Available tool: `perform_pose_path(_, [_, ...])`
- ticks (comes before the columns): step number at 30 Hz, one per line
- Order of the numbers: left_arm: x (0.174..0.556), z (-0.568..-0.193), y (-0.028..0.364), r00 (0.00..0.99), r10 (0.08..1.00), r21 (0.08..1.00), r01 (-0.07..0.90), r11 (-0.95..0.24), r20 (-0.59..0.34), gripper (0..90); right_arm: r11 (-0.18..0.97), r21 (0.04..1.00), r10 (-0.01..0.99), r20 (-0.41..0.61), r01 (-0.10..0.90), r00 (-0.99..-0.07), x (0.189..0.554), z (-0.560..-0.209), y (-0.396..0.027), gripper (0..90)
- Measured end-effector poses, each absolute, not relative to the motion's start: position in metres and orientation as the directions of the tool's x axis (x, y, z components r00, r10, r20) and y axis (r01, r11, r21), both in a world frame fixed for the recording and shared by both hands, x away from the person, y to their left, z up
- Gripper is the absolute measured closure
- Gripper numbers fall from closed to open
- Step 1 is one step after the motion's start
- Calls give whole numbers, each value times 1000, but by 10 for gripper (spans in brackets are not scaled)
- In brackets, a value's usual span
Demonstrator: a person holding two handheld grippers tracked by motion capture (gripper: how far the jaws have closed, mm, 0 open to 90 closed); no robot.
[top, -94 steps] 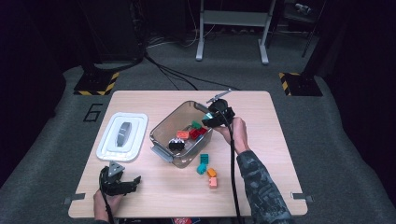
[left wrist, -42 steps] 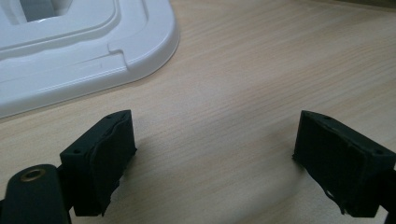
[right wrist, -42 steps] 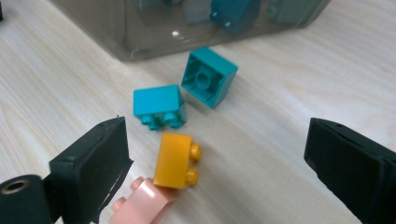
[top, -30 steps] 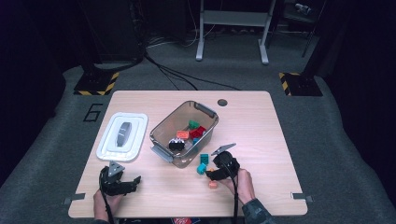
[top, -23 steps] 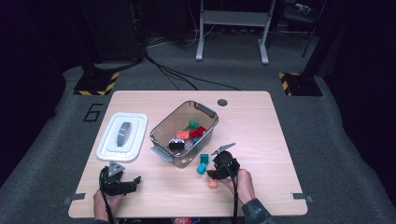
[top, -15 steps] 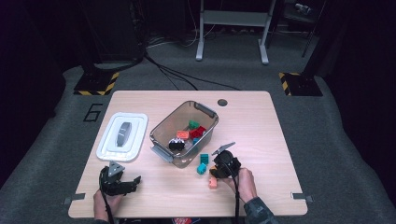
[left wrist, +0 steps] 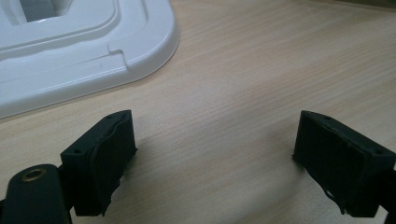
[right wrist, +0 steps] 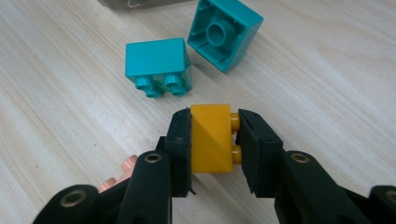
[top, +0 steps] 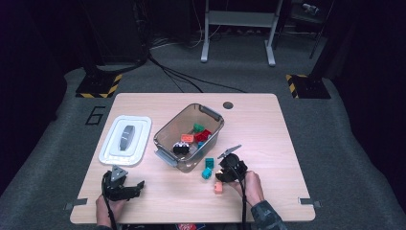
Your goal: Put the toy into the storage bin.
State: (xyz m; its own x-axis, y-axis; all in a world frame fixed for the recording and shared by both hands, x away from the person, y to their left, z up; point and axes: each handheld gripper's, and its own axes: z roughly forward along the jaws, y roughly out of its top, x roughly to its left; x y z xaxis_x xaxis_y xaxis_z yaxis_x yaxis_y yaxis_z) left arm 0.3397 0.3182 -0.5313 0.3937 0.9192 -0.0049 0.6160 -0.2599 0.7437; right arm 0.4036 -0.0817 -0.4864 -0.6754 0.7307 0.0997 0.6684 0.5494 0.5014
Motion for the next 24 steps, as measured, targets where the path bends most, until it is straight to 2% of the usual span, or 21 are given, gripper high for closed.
perform_pose_path(11, [340,-531,318,395,919,742,618,-260,-6,124,485,554,746,142,676,-651,413,-471,-107,676])
perform_pose_path(24, [340,-531,318,394,919,742,618,-259,-8,124,455,609,765,105,650,-635,428,-442,-121,677])
